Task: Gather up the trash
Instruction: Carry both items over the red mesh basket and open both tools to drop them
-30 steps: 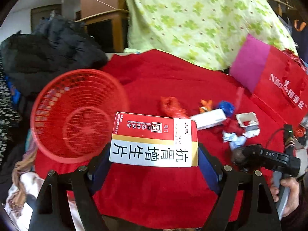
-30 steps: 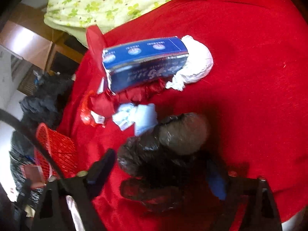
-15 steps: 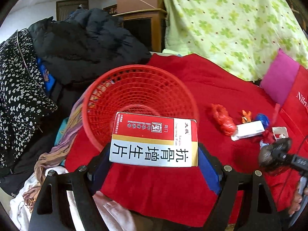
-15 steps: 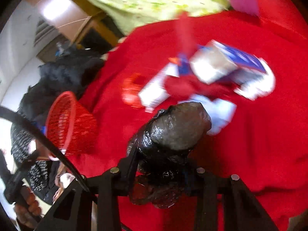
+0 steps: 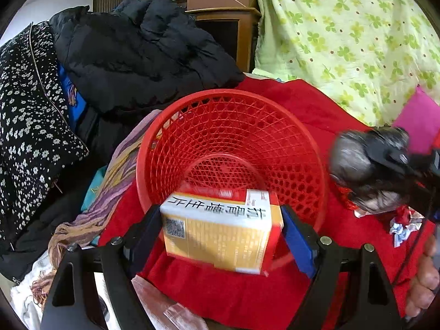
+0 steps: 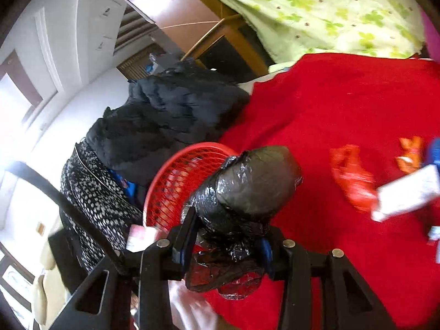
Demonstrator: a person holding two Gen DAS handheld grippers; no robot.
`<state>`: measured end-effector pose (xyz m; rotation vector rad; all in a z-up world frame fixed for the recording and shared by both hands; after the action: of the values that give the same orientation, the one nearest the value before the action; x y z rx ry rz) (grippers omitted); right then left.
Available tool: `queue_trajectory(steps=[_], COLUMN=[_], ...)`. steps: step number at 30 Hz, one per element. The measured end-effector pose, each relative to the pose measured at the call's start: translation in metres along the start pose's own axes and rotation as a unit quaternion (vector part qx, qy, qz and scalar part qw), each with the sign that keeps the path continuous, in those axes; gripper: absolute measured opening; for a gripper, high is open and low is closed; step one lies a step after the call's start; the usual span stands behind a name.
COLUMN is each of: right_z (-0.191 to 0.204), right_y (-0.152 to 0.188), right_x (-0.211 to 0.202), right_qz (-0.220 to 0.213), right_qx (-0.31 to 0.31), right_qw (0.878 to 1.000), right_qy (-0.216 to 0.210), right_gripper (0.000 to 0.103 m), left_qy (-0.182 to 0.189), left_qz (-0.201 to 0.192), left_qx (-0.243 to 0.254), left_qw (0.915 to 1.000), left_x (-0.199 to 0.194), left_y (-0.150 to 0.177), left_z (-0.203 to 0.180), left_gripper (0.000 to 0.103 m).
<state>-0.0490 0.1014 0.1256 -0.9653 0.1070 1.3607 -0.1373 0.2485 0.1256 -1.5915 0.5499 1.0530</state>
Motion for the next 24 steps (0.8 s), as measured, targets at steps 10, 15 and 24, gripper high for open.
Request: queue_trajectory(steps=[10,15,24], right_z=[-0.007,-0.036,-0.049], right_y=[-0.016,-0.007,0.007], right_x=[0.044,0.038,0.091], right_qz=[-0.003,0.005,0.098], right_qx=[0.012,0.035,0.056], right_qw=[1.000,0.999,0.992], right_qy=[-0.002,0.039,0.054], right_gripper=[0.069,0.069,0.037], left_qy=[-0.051,-0.078,0.040], left_qz=[-0.063,-0.052,0.065], left_qx=[-0.008,-0.043,-0.131], left_qw=[0.9967,0.9947,0.9885], left_x=[-0.017,-0.017,0.047], left_y=[-0.003,0.001,0.010], left_z=[0.031,0.060,0.089], left_gripper=[0.085,0.090,0.089])
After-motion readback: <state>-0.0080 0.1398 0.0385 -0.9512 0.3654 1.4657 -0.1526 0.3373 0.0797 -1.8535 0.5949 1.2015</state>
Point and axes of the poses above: each gripper's, at about its wrist camera, not at the fingertips, and x roughly the way its jaws point, z to its left, y to its underside, the point moved 5 cm from there along x, roughly the way its jaws point, and after that the axes turned 15 degrees about z, right-handed, at the moved point
